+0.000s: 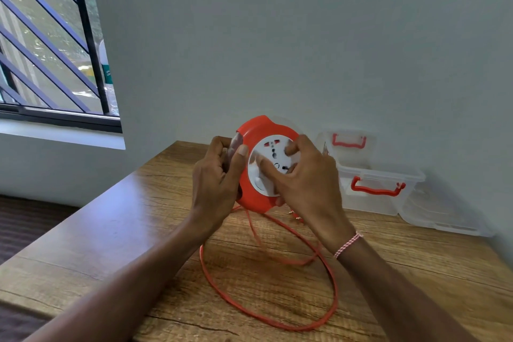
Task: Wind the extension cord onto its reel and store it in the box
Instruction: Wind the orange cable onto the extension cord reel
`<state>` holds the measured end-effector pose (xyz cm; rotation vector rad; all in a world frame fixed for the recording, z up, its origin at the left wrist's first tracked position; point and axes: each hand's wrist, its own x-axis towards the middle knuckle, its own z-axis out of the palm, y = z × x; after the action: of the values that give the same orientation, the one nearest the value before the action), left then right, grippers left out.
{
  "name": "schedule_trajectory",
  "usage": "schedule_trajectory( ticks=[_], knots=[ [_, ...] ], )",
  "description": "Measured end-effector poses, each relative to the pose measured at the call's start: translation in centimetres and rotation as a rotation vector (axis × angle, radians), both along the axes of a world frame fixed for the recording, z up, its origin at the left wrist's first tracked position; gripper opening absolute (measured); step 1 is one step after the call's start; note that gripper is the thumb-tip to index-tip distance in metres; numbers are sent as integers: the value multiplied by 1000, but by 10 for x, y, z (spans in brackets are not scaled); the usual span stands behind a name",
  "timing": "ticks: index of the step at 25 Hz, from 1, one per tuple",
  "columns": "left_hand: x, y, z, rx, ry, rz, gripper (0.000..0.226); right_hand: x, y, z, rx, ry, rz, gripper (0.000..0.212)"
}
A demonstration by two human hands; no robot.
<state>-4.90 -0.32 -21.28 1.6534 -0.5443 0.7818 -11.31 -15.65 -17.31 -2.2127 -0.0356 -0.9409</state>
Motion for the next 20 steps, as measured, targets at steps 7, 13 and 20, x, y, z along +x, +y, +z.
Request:
schedule_trajectory(
  ticks=[7, 13, 20],
  knots=[
    [5, 3, 4, -50, 37, 79, 46, -2, -11, 6, -458, -191, -128, 53],
    [5, 5, 6, -29, 54, 43, 25, 0, -18, 8, -996, -137, -89, 65],
    [-1, 0, 3, -43, 32, 15, 51, -2, -9, 5, -555, -191, -79, 65]
  ],
)
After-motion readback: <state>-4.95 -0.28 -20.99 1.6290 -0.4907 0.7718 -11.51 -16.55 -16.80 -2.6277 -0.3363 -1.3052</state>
